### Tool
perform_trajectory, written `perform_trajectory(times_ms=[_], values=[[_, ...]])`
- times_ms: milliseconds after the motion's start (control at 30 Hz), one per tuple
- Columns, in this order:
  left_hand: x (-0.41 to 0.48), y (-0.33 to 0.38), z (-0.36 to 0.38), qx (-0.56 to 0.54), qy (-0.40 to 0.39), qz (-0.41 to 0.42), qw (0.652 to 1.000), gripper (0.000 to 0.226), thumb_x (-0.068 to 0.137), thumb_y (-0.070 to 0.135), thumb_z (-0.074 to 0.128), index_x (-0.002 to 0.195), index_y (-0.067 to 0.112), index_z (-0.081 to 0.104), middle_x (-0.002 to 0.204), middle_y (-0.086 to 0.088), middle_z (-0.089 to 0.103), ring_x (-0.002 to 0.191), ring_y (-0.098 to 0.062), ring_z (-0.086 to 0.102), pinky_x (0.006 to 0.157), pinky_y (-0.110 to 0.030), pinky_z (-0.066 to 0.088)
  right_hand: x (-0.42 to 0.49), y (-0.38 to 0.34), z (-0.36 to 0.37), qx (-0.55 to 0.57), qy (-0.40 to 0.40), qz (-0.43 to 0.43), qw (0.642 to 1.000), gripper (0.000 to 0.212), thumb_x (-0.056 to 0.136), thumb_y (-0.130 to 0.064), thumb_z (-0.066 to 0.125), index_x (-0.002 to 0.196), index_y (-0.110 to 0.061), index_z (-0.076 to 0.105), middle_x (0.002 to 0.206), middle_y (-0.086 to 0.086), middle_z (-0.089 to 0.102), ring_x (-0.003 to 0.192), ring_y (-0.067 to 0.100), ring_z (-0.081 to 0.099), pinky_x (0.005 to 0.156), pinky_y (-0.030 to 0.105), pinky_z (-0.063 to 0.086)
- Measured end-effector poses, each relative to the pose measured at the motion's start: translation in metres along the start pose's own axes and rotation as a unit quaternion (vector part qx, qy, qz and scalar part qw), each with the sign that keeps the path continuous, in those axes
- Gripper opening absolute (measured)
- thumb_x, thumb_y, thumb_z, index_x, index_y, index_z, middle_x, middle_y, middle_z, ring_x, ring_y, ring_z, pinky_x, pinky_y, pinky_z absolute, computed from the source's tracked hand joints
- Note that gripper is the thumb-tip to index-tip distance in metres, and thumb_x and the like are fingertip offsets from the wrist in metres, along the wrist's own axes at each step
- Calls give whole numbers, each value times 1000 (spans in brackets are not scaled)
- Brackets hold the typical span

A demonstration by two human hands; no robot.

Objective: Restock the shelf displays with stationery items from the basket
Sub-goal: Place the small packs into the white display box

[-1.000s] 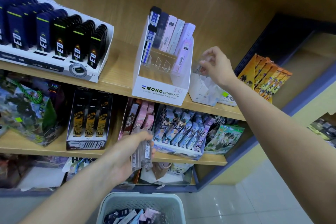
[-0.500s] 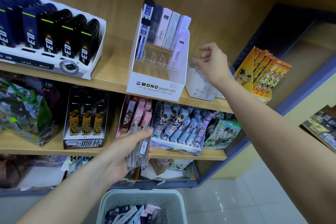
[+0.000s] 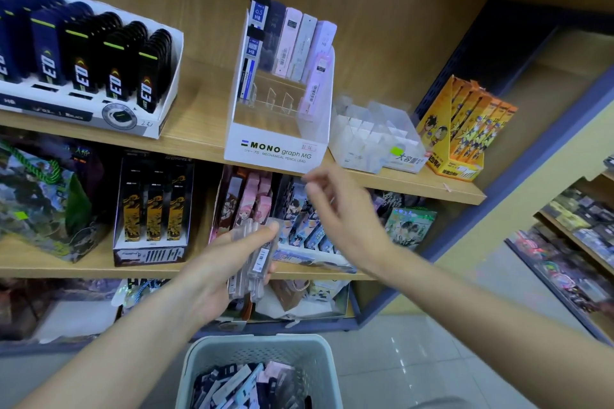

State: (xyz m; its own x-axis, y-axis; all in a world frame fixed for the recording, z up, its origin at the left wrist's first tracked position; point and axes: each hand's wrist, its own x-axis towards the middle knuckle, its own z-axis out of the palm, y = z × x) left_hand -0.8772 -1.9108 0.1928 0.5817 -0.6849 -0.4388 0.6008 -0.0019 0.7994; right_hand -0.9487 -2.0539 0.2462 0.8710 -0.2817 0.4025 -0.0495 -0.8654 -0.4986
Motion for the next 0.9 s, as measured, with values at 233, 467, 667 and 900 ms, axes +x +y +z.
perform_trajectory(times_ms=[233,467,667,900], values=[[-6,-1,1,57,0,16,998,30,79,37,69,98,14,66,70,-4,66,53,-14,58,52,-26,48,-12,-3,23,183,-168,195,949,18,96,-17,53,102,-6,66,76,-2,60,56,0,54,55,14,47],[-8,-1,0,3,-30,-26,999,45,70,37,73,104,8,65,63,-6,64,53,-15,58,49,-26,50,-8,-6,-3,293,-206,308,881,13,95,-13,55,96,-8,67,82,6,70,69,5,68,70,14,55],[-3,-2,-6,-57,-19,-42,997,30,87,9,61,113,-6,57,73,-11,64,55,-17,58,44,-23,52,13,-7,-58,250,15,240,938,17,97,-15,50,103,-5,63,84,6,69,69,8,69,67,14,54],[-3,-4,-4,-80,-19,-42,996,24,89,-1,55,111,-10,56,69,-15,70,52,-18,64,47,-26,56,77,18,-89,179,270,149,934,16,98,-10,48,107,0,56,82,6,60,67,9,63,66,20,56]])
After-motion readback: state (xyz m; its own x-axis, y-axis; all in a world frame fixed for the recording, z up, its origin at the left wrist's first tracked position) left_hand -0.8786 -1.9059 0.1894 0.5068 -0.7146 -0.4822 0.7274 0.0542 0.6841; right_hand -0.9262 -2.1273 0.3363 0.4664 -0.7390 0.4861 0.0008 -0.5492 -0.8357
